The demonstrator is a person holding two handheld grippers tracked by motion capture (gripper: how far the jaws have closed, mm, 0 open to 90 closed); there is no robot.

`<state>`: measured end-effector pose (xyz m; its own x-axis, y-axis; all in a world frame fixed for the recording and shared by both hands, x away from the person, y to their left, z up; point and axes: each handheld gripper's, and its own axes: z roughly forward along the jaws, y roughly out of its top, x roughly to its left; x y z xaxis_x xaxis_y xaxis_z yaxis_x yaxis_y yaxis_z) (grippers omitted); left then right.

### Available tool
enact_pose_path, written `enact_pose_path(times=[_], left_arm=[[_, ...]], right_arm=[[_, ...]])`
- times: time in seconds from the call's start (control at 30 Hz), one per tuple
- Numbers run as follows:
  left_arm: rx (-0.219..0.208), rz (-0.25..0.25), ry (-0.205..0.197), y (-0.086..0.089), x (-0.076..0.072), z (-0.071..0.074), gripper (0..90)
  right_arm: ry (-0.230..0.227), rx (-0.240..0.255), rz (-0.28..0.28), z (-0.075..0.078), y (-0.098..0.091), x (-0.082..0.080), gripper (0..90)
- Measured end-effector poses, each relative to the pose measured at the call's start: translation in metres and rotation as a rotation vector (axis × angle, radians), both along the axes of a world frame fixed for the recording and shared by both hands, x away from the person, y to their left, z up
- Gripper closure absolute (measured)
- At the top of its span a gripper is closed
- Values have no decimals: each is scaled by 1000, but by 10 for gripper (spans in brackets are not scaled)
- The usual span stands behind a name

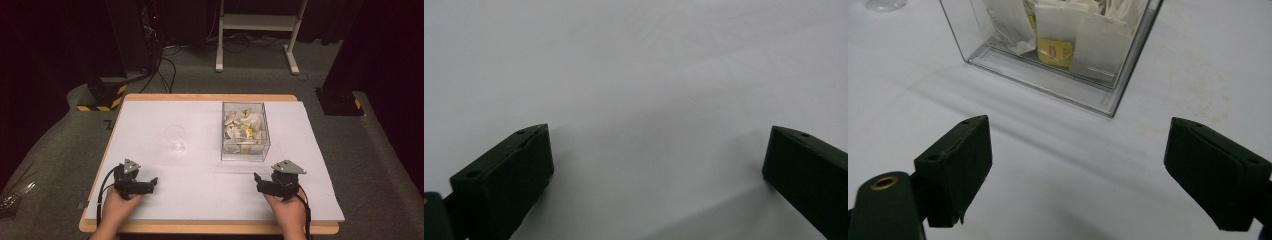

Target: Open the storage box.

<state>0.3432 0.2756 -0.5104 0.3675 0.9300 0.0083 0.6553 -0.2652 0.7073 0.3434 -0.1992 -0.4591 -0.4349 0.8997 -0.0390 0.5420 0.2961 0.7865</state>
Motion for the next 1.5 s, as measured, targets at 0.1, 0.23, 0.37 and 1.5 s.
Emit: enact_pose_path(times=[0.1, 0.23, 0.37, 1.5], left_arm=[[-1, 0, 0, 0, 0, 0, 2], [-2, 1, 0, 0, 0, 0, 2], [-1, 1, 0, 0, 0, 0, 2], [-1, 0, 0, 0, 0, 0, 2]], right_arm=[[-2, 3, 6, -1, 2, 1, 129], [-9, 10, 12, -2, 5, 1, 141], [-19, 23, 17, -1, 9, 2, 142], [-46, 94, 2, 2, 34, 28, 274]])
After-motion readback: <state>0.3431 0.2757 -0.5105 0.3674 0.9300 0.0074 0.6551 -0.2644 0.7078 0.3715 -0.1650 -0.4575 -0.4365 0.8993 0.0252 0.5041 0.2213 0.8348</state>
